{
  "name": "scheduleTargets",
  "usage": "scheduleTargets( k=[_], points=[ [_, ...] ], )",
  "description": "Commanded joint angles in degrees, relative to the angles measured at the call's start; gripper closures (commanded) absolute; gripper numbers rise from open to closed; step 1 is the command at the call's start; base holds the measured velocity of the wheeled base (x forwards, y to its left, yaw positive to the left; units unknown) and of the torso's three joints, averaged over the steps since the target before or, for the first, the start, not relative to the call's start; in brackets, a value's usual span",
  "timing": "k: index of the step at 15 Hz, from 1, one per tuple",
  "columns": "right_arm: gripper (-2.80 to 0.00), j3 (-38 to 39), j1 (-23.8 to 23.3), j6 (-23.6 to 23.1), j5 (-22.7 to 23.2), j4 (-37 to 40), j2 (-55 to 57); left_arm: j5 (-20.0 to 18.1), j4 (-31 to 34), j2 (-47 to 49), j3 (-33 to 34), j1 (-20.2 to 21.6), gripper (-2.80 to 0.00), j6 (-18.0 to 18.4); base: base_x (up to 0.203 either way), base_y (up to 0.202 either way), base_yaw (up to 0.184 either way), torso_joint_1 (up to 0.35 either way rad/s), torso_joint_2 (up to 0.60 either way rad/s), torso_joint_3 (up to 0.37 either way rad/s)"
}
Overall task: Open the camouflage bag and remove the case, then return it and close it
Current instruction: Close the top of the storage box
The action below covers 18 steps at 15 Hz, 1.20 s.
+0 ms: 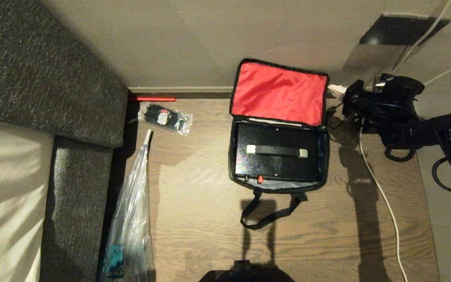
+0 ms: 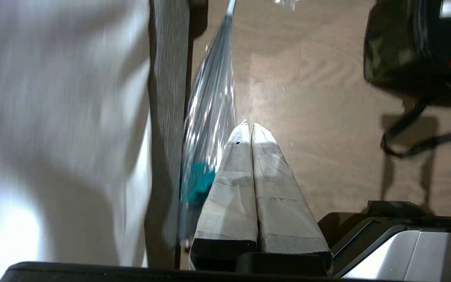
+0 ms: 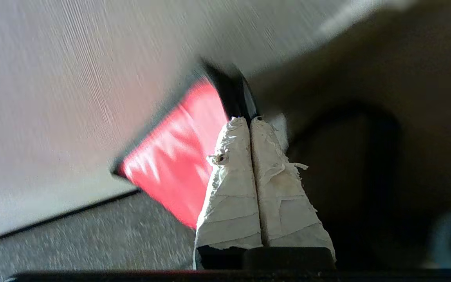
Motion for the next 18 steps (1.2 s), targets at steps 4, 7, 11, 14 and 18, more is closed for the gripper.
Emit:
scheduleTargets(
  k=[4, 7, 11, 14, 18],
  points=[
    [0.00, 0.0, 0.0, 0.4, 0.2, -0.3, 0.1, 0.0, 0.0, 0.1, 0.1, 0.0, 0.00, 0.0, 0.095, 0.000, -0.001, 0.000, 0.00, 0.001],
    [0.00, -0.2, 0.0, 0.4, 0.3, -0.3, 0.7, 0.0, -0.1, 0.1, 0.1, 0.0, 0.00, 0.0, 0.000, 0.000, 0.000, 0.000, 0.00, 0.000],
    [0.00, 1.2, 0.0, 0.3, 0.3, -0.3, 1.1, 0.0, -0.1, 0.1, 0.1, 0.0, 0.00, 0.0, 0.000, 0.000, 0.000, 0.000, 0.00, 0.000],
    [0.00, 0.4, -1.5, -1.2, 1.5, -0.1, 2.7, 0.0, 0.0, 0.1, 0.1, 0.0, 0.00, 0.0, 0.000, 0.000, 0.000, 0.000, 0.00, 0.000],
    [0.00, 1.2, -5.1, -2.5, 4.9, 0.4, 2.5, 0.0, 0.0, 0.1, 0.1, 0.0, 0.00, 0.0, 0.000, 0.000, 0.000, 0.000, 0.00, 0.000]
  ],
)
